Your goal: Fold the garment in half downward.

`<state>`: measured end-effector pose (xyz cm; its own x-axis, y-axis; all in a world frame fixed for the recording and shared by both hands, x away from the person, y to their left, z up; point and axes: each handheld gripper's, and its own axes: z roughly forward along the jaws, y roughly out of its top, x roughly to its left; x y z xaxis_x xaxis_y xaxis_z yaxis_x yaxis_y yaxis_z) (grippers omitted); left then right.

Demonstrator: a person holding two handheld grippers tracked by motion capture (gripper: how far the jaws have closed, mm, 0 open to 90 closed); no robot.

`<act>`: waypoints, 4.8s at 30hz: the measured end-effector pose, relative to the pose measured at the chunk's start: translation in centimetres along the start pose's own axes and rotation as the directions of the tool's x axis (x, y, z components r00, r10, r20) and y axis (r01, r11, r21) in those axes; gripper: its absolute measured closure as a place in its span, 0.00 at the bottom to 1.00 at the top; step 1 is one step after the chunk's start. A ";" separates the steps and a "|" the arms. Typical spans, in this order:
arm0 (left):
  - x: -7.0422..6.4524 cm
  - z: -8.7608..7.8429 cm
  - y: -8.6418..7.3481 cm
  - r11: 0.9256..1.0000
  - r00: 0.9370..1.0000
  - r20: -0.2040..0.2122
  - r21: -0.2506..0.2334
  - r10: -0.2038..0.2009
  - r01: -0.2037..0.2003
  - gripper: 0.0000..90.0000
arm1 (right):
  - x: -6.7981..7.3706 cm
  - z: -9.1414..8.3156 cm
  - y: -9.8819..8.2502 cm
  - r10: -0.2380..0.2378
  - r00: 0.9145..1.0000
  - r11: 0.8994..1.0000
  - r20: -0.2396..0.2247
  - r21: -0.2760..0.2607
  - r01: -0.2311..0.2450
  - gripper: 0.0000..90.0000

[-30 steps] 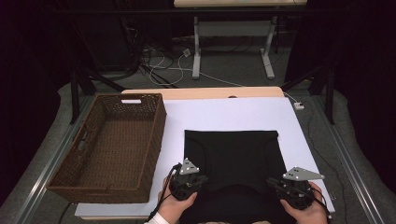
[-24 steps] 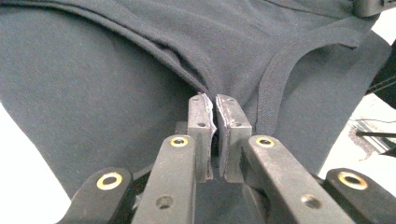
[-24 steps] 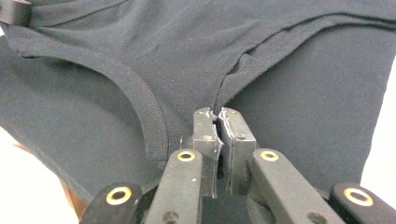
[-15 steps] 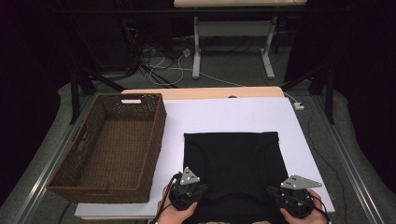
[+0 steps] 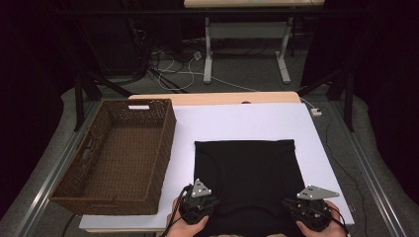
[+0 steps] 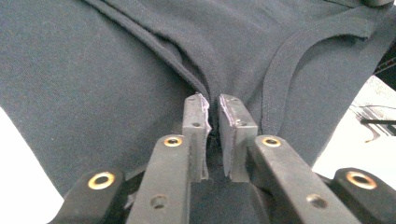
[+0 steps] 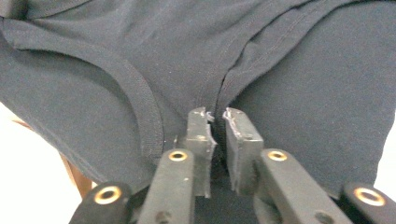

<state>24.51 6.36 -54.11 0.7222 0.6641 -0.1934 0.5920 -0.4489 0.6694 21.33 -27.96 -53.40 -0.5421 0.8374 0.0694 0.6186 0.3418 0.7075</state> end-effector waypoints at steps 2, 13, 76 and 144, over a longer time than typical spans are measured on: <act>0.0 0.0 0.0 1.000 1.000 0.001 -0.004 -0.005 0.005 0.85 | 0.0 -0.1 0.0 0.004 1.000 1.000 0.001 -0.007 -0.004 0.82; 0.4 -0.1 0.1 0.998 0.999 -0.002 -0.045 -0.034 0.034 0.50 | -0.3 -0.1 0.1 0.014 1.000 0.997 0.005 -0.075 -0.014 0.46; 6.3 -0.2 3.4 0.984 0.985 -0.022 -0.061 -0.171 0.169 0.01 | -5.5 0.8 2.9 0.096 0.994 0.988 0.053 -0.128 -0.088 0.00; 15.1 4.7 12.8 0.938 0.931 -0.145 -0.146 -0.336 0.316 0.27 | -13.6 9.4 13.8 0.188 0.966 0.978 0.177 -0.125 -0.168 0.20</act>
<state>44.67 7.82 -51.80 0.4213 0.8556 -0.3007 0.7308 -0.1240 0.6712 42.56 -30.61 -51.23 -0.3068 0.9487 0.0759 0.6249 0.1406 0.7679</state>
